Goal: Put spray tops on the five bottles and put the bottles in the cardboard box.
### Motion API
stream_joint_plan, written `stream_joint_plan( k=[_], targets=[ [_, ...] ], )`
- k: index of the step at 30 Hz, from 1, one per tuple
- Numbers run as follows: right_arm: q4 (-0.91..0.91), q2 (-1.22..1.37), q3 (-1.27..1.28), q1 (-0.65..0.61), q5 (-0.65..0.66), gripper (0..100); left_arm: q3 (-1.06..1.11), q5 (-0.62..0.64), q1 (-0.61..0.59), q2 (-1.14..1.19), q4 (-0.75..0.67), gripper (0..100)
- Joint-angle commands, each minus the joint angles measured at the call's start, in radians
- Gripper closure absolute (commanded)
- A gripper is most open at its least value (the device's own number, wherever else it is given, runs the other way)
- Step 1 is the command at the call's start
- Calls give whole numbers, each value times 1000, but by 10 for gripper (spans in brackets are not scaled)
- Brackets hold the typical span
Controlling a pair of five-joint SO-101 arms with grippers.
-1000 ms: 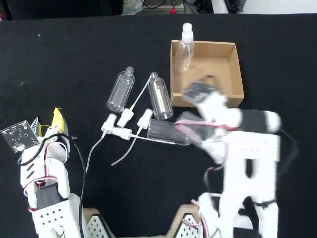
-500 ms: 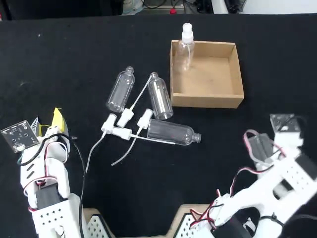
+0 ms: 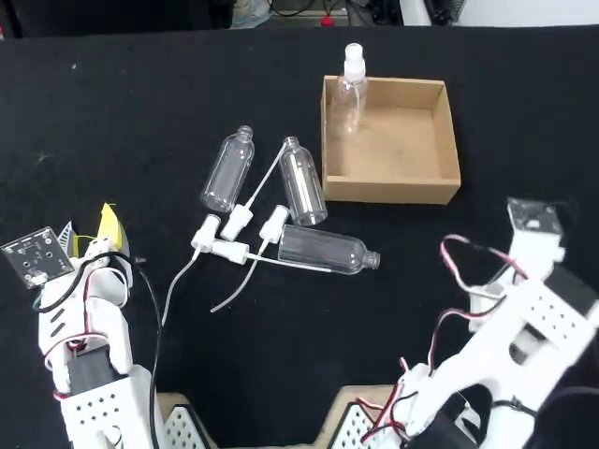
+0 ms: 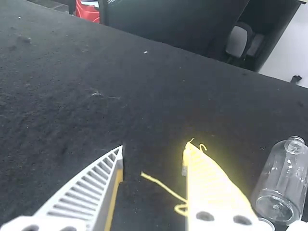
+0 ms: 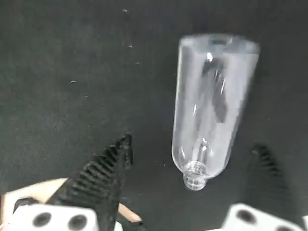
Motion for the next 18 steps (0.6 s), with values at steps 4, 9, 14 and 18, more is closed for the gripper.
stream_joint_plan(
  k=[4,9,14,18],
  targets=[
    [-109,-28,-179,101,183,828,19,0,-2,-9,-23,805],
    [-253,-28,-90,287,499,871,19,0,-2,-9,-23,805],
    [-529,-28,105,425,706,871,19,0,-2,-9,-23,805],
    [-744,-33,314,462,795,828,19,0,-2,-9,-23,805]
  ],
)
